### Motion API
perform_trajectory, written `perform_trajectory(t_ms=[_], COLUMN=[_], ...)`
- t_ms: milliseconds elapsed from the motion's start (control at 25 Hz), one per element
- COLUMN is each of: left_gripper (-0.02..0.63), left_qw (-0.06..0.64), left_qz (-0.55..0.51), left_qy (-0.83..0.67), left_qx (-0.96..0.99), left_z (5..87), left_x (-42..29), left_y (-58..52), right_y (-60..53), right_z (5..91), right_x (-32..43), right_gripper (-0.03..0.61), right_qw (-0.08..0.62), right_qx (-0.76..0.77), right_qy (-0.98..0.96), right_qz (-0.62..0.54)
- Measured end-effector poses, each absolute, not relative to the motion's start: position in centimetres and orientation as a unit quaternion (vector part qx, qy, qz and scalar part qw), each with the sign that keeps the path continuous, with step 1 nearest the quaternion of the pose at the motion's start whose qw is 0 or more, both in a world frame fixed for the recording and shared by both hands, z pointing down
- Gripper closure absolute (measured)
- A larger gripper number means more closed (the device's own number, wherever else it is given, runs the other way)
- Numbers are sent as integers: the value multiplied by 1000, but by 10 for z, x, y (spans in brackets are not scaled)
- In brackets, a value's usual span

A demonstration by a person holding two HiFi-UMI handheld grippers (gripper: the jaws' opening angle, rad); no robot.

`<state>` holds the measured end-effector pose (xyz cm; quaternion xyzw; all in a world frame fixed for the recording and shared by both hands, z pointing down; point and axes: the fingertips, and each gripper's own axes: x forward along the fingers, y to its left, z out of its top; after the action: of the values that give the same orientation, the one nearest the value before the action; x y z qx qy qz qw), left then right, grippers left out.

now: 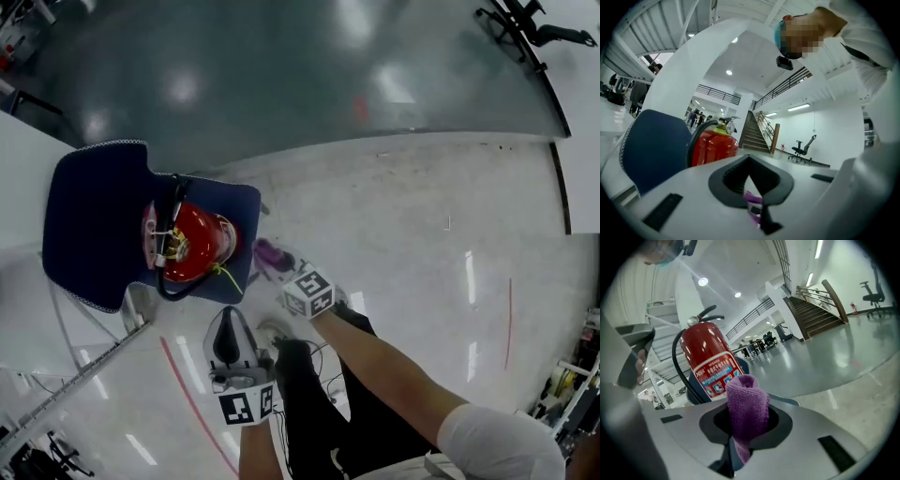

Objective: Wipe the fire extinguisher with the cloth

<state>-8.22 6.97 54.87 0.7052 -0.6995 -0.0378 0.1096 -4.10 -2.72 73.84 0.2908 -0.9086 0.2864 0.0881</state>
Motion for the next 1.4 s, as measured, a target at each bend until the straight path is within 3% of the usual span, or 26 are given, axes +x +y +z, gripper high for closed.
perform_trajectory(t_ms=[320, 600, 1400], left_gripper=[609, 609, 609], left_qw=[117, 110, 118], left_qz=[-45, -43, -67], left_qy=[-698, -691, -656], left_qx=[705, 713, 742], left_z=[597, 604, 503], left_x=[-96, -100, -105], left_y=[85, 87, 91], right_y=[-39, -53, -41], right_z=[826, 840, 625], right_x=[-55, -83, -86], right_gripper=[522, 522, 522], right_qw=[84, 51, -66], right_qx=[324, 295, 276], right_qy=[-883, -890, -904], right_qz=[328, 344, 320])
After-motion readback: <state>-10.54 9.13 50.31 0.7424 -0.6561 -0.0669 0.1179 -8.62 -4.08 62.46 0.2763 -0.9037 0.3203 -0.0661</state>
